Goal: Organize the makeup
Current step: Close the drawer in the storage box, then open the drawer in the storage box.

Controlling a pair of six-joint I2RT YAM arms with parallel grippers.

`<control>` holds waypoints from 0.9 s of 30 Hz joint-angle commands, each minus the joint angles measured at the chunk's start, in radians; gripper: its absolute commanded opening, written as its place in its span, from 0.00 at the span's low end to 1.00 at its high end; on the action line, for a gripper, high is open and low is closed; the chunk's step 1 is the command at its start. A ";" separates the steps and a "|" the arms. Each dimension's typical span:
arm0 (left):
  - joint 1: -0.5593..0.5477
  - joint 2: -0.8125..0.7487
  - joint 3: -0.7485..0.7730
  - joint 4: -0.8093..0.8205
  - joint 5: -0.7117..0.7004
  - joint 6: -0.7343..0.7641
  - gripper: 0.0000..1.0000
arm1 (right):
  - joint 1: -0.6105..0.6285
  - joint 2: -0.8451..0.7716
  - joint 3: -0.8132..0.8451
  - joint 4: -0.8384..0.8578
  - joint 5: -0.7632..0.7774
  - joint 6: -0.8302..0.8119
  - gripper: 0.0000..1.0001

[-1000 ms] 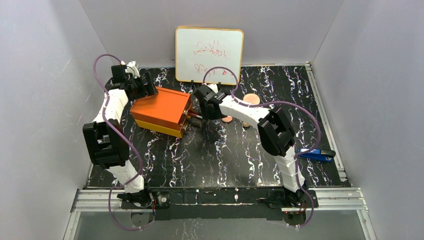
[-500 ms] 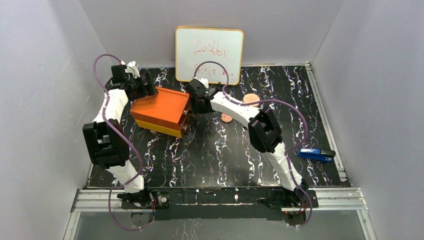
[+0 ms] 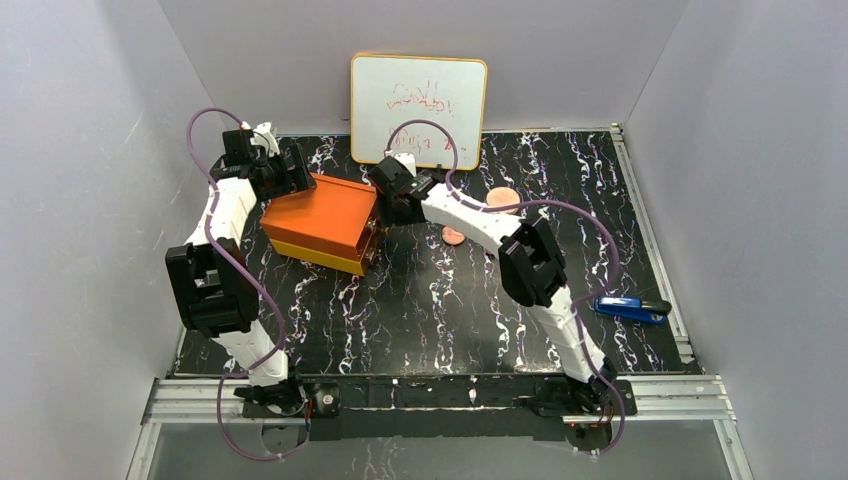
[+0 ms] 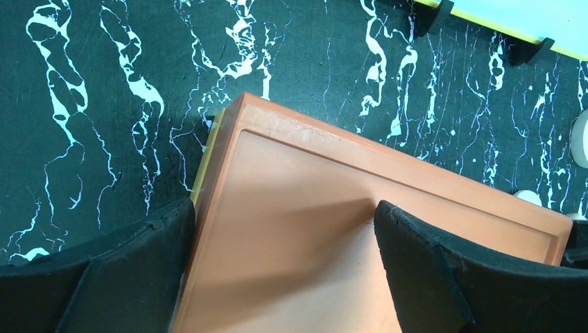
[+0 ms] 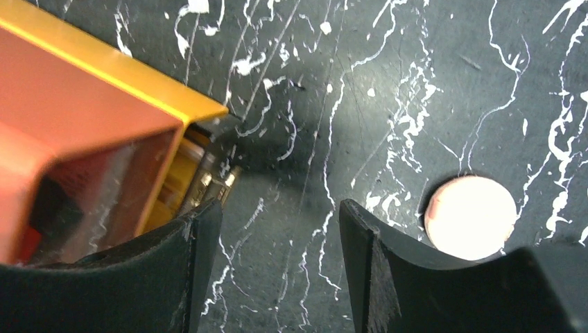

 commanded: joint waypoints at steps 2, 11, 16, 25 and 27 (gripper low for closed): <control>-0.032 0.033 -0.026 -0.200 -0.041 0.046 0.96 | 0.022 -0.256 -0.209 0.157 0.076 -0.047 0.71; -0.032 0.010 -0.037 -0.201 -0.051 0.043 0.96 | 0.094 -0.584 -0.651 0.410 -0.062 -0.064 0.73; -0.032 0.000 -0.047 -0.200 -0.052 0.044 0.96 | 0.144 -0.579 -0.788 0.599 -0.225 0.068 0.70; -0.033 -0.031 -0.064 -0.194 -0.048 0.040 0.96 | 0.148 -0.485 -0.875 0.899 -0.477 -0.353 0.72; -0.034 -0.036 -0.070 -0.194 -0.048 0.040 0.96 | 0.148 -0.469 -0.866 0.891 -0.414 -0.450 0.73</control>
